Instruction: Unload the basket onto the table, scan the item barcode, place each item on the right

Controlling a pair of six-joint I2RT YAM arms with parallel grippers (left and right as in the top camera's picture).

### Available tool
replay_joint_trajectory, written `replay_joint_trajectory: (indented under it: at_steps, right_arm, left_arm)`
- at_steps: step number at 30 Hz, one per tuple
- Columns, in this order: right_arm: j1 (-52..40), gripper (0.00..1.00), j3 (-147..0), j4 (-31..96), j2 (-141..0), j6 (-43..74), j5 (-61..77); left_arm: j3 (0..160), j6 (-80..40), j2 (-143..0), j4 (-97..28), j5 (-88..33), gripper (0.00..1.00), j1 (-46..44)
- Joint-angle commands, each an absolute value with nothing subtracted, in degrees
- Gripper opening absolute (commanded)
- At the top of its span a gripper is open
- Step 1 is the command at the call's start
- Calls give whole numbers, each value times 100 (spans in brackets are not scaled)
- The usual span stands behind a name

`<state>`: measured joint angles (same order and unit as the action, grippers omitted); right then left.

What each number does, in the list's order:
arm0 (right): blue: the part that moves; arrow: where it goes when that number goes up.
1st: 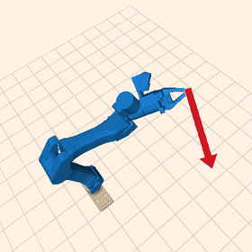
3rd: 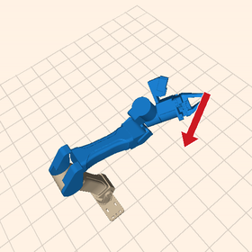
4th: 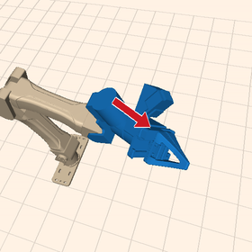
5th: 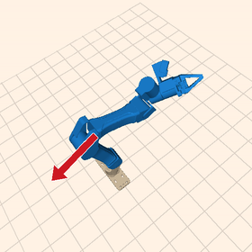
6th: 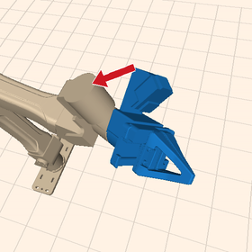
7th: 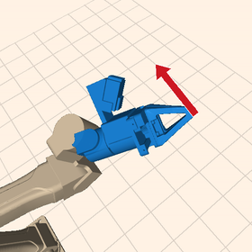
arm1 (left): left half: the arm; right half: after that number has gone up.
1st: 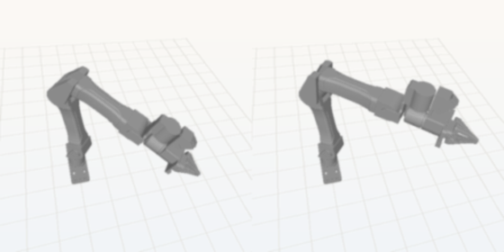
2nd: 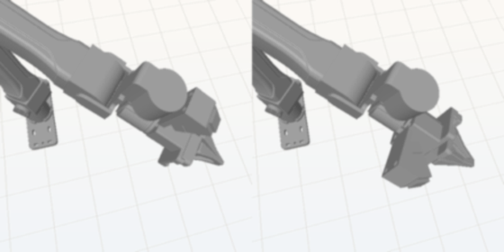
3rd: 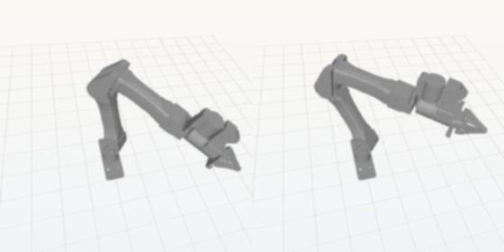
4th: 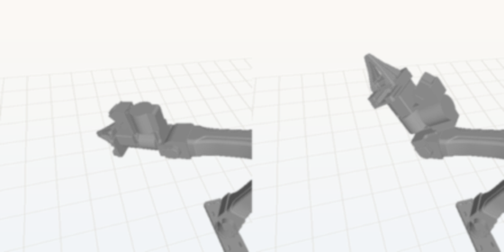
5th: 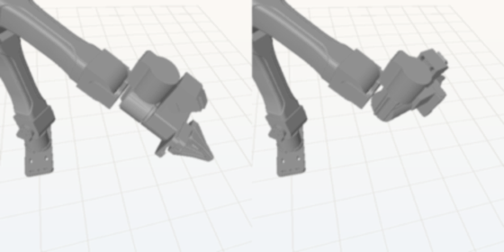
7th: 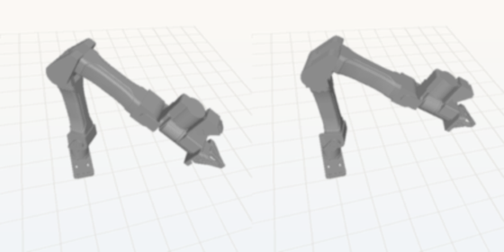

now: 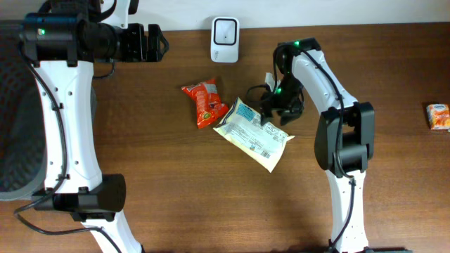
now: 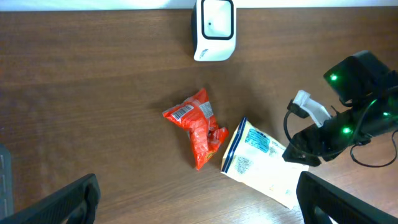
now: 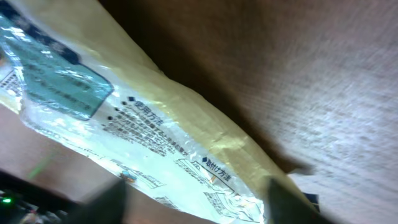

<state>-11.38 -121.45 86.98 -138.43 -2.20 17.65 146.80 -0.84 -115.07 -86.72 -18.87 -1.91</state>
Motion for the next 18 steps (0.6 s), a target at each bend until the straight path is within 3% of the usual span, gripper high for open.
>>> replay_joint_trajectory:
  at_steps: [1, 7, 12, 15, 16, 17, 18]
  right_arm:
    - [-1111, 100, -12278, 8455, -13544, -1131, 1264]
    - [-1114, 100, -11854, 8044, -13548, -1728, 1522]
    - [-1122, 88, -11032, 7883, -13548, -2615, 2821]
    - [-1122, 51, -10626, 7513, -13548, -2593, 2834]
    - [-1122, 35, -10584, 7459, -13548, -2436, 2832]
    - [-1122, 11, -10584, 7411, -13548, -2187, 2832]
    - [-1120, 4, -10613, 7367, -13539, -1911, 2832]
  left_arm:
    - [14715, 30, -11445, -8661, -1909, 99, -172]
    - [14715, 30, -11445, -8659, -1909, 99, -172]
    - [14715, 30, -11445, -8661, -1909, 99, -172]
    - [14715, 30, -11445, -8659, -1909, 99, -172]
    - [14715, 30, -11445, -8661, -1909, 99, -172]
    - [14715, 30, -11445, -8659, -1909, 99, -172]
    - [14715, 30, -11445, -8661, -1909, 99, -172]
